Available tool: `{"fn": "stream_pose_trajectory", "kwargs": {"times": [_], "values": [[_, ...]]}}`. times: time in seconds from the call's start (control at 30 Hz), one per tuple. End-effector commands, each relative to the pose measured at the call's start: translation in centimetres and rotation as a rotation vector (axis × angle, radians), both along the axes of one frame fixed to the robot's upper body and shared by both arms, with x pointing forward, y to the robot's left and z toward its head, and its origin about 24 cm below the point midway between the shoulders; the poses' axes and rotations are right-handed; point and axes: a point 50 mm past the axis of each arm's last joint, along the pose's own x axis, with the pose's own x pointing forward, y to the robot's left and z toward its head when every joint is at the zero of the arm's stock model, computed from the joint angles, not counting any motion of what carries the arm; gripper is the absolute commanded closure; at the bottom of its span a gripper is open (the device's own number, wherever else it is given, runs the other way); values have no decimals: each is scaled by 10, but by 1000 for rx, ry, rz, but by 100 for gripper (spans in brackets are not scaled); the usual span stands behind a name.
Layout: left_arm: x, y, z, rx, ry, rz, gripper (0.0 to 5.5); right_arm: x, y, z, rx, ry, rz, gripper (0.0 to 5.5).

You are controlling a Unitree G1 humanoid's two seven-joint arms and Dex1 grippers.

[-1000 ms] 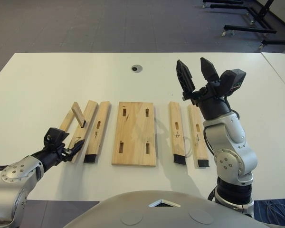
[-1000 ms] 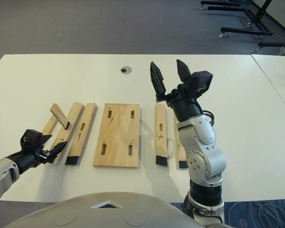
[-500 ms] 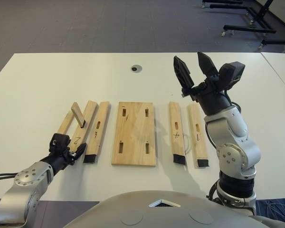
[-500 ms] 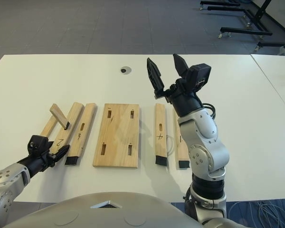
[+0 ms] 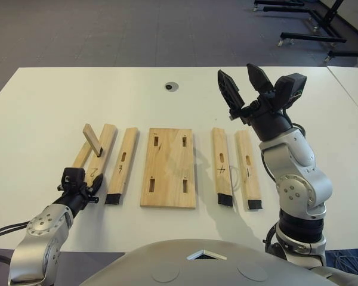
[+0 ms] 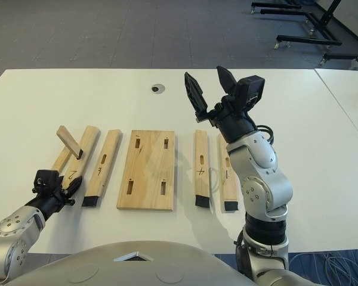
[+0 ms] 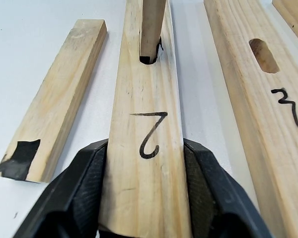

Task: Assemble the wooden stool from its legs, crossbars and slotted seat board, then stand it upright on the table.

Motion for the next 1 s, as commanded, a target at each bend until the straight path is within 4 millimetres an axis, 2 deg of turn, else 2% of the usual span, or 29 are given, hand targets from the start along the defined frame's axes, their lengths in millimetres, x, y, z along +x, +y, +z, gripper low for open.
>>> {"fn": "stream_pose_trajectory", "kwargs": {"times": [0.03, 0.23, 0.33, 0.37, 0.47, 0.53, 0.67, 0.8, 1.0], "values": [[13, -1, 8, -46, -88, 24, 347, 3, 1, 2, 3, -12, 4, 99], [49, -8, 54, -130, -366, -8, 347, 7, 0, 4, 21, -41, -2, 99], [66, -27, 80, -330, -522, -117, 347, 12, -1, 5, 62, -48, 13, 99], [70, -34, 88, -412, -555, -168, 347, 14, 1, 6, 90, -42, 56, 99], [80, -49, 108, -630, -596, -348, 347, -4, 15, 20, 319, -69, 453, 99], [83, -56, 118, -739, -609, -454, 347, -10, 15, 28, 445, -111, 628, 99], [78, -69, 129, -901, -576, -674, 347, -8, 12, 23, 556, -88, 760, 99], [68, -78, 132, -954, -517, -862, 347, 6, 12, 15, 596, -23, 765, 99], [61, -91, 128, -1015, -455, -992, 347, 13, 24, 18, 637, 22, 848, 99]]}}
